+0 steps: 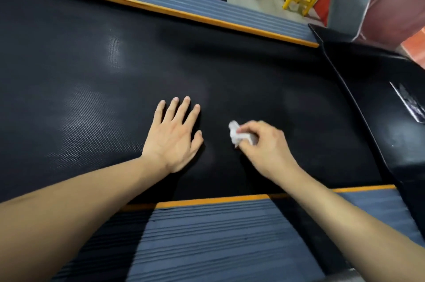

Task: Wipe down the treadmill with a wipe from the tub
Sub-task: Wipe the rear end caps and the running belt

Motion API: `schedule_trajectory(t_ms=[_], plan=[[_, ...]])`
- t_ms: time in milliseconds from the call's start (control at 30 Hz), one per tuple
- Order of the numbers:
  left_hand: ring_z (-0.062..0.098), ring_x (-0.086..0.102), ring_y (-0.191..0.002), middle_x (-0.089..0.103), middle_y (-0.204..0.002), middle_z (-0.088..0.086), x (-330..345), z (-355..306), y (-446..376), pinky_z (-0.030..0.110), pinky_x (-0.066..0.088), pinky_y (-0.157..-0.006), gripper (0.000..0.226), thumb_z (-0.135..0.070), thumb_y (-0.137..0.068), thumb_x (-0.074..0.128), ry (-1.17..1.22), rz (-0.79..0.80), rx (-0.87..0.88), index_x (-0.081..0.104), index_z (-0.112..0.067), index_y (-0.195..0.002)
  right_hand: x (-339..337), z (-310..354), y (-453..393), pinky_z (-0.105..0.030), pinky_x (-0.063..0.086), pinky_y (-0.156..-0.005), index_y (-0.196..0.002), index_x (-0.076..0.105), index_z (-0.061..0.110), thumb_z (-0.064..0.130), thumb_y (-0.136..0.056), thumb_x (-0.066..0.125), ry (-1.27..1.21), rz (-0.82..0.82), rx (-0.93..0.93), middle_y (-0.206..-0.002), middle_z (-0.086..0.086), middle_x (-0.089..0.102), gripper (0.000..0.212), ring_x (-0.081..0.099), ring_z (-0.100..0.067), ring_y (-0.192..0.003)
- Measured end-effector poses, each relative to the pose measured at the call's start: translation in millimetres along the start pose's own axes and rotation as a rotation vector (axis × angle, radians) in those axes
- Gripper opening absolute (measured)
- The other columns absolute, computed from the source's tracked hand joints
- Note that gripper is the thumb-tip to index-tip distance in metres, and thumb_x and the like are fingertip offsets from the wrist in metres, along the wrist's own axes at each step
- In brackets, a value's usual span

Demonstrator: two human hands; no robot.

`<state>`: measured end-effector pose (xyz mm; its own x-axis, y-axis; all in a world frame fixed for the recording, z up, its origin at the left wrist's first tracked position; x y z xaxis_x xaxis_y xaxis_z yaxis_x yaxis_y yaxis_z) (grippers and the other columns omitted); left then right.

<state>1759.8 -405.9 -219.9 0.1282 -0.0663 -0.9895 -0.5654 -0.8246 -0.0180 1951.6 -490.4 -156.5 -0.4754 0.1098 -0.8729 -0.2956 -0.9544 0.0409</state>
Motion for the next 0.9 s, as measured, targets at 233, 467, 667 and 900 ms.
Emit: schedule_trajectory(t_ms=[233,467,667,900], plan=[[0.028,0.000,-0.158,0.001,-0.171,0.005,2,13,0,0.052,-0.002,-0.126,0.081,-0.063,-0.091,0.001,0.025,0.095,0.004,0.006,-0.027,-0.164,22,33,-157,-0.023,0.040,-0.089,-0.123,0.067,0.013,0.010,-0.097,0.052,0.022,-0.206,-0.270,-0.119,-0.003,0.061,0.030,0.053,-0.022,-0.110],[0.034,0.019,-0.155,0.020,-0.169,0.008,-8,40,31,0.063,0.011,-0.122,0.081,-0.073,-0.093,0.018,0.000,0.108,-0.176,0.022,-0.030,-0.162,57,42,-220,-0.023,0.044,-0.093,-0.114,0.068,0.015,0.009,-0.099,0.050,0.029,-0.183,-0.365,-0.118,0.001,0.063,0.024,0.051,-0.017,-0.109],[0.032,0.006,-0.157,0.003,-0.171,0.007,-7,43,61,0.058,0.007,-0.124,0.074,-0.062,-0.099,0.014,0.051,0.102,-0.249,0.004,-0.028,-0.164,66,39,-224,-0.007,0.030,-0.096,-0.123,0.067,0.018,0.016,-0.096,0.047,-0.015,-0.145,-0.251,-0.125,0.001,0.064,0.033,0.054,-0.017,-0.116],[0.033,-0.016,-0.156,-0.032,-0.165,0.007,-13,36,53,0.059,-0.002,-0.123,0.070,-0.060,-0.102,0.000,-0.057,0.359,-0.338,-0.036,-0.027,-0.152,58,55,-224,-0.022,0.043,-0.102,-0.124,0.067,0.013,0.003,-0.093,0.049,0.005,-0.193,-0.300,-0.127,0.000,0.065,0.037,0.057,-0.016,-0.115]])
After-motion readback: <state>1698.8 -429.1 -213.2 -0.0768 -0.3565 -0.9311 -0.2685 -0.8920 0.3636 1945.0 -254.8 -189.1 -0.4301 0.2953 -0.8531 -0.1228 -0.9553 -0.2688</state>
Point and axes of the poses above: each hand's wrist, its own y-axis away from the middle knuckle, its own x-axis out of the palm, z = x × y, the point moved 5 cm from there along -y, towards the middle knuckle
